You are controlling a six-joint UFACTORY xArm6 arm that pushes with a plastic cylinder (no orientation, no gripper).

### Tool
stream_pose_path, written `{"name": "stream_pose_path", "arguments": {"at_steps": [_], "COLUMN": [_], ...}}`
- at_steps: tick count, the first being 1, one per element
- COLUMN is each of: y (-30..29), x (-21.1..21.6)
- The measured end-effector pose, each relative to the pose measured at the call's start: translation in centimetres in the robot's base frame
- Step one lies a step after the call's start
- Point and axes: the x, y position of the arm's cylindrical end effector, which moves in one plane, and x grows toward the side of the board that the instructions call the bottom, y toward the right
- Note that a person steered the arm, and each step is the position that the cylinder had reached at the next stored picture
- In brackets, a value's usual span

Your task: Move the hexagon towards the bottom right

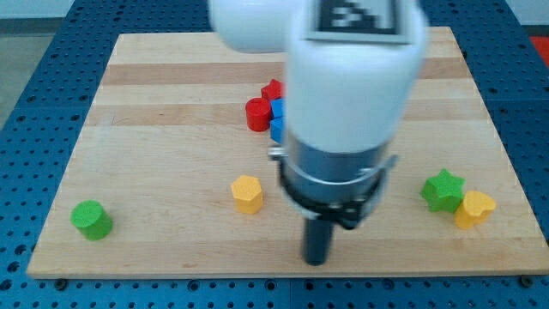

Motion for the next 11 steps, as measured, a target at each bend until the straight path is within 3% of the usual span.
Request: {"name": "stream_pose_path", "arguments": {"at_steps": [2,4,8,11], "y": [-8.6,-11.6,-2.4,-1.5], "x": [-1.8,-6.4,-8.0,-3.2]}}
